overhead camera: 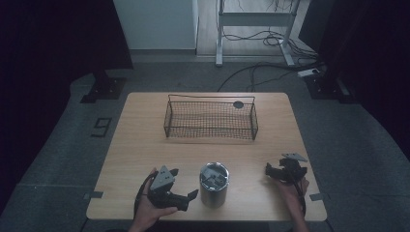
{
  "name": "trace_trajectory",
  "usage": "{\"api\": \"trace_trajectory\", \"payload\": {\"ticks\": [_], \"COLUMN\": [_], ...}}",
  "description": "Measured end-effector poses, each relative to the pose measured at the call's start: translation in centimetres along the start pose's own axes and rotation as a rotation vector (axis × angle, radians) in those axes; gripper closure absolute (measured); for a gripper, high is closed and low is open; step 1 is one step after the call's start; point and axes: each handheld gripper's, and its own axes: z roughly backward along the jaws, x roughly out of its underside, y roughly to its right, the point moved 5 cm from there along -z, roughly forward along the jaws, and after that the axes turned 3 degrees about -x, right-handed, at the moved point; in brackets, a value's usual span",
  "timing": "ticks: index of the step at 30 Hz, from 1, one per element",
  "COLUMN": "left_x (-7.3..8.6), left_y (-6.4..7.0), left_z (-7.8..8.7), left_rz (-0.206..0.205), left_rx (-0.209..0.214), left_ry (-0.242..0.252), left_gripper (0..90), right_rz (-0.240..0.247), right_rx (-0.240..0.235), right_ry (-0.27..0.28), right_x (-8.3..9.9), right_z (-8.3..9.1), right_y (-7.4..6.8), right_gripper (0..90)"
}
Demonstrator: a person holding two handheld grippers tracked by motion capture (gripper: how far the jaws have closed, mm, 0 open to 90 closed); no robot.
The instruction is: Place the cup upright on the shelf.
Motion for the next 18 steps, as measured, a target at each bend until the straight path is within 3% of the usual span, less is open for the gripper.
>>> {"api": "trace_trajectory", "payload": {"ticks": [12,18], "left_x": [-0.1,-0.1], "left_y": [2.2,2.9], "left_z": [-1.5,-2.8], "left_rz": [-0.039,-0.050], "left_rx": [0.051,0.054], "left_ry": [-0.022,-0.038], "left_gripper": [0.0,0.0], "right_rz": [0.001,0.001], "right_rx": [0.001,-0.001], "right_ry": [0.002,0.003], "right_x": [0.0,0.0], "right_z": [0.0,0.0], "right_y": [0.0,0.0], "right_gripper": [2.2,2.5]}}
